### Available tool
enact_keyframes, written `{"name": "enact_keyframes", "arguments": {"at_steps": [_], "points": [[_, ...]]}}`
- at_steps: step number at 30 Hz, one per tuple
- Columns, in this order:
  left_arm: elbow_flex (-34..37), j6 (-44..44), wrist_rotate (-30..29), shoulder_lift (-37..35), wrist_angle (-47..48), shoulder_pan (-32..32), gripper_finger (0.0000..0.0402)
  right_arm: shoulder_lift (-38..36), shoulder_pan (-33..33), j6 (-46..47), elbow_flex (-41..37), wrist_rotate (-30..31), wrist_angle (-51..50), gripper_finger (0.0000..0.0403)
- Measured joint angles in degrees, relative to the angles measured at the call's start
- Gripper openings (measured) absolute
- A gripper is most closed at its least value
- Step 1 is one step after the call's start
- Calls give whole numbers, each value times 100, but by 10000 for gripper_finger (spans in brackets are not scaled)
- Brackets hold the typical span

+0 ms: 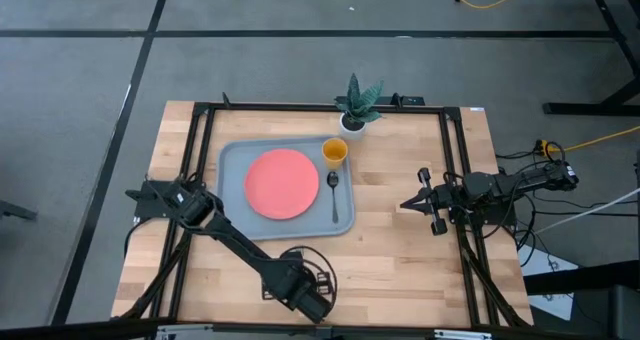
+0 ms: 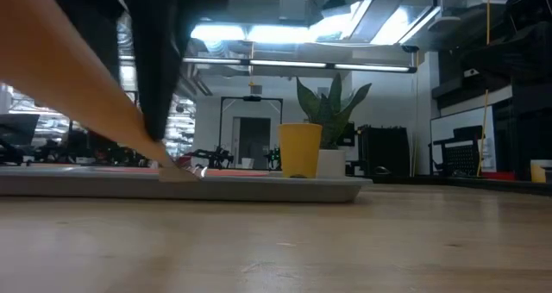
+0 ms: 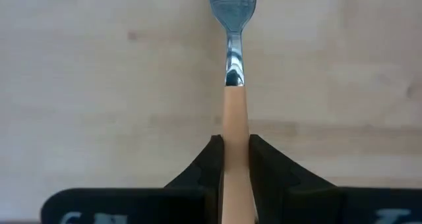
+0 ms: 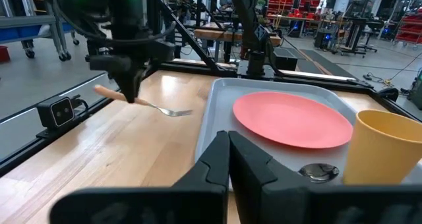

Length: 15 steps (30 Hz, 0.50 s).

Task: Pick and place plate/cup/fork/spoon on tray
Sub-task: Put the yellow fork on the gray tray

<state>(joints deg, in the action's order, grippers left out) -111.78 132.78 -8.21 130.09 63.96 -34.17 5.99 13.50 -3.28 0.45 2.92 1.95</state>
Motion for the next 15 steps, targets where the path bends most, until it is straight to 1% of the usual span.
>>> {"name": "enact_keyframes", "arguments": {"at_steps": [2,5,9,15], "points": [[-65,15,105,-5,7,-7,41,-1,1,1,0,-1,1,11],[-71,18,23,-5,8,-1,41,-1,0,3,0,-1,1,11],[-78,-133,-517,-7,-26,38,41,-1,0,2,0,0,1,11],[-81,-966,-1271,-17,-156,365,41,0,2,-1,0,-1,0,11]]}}
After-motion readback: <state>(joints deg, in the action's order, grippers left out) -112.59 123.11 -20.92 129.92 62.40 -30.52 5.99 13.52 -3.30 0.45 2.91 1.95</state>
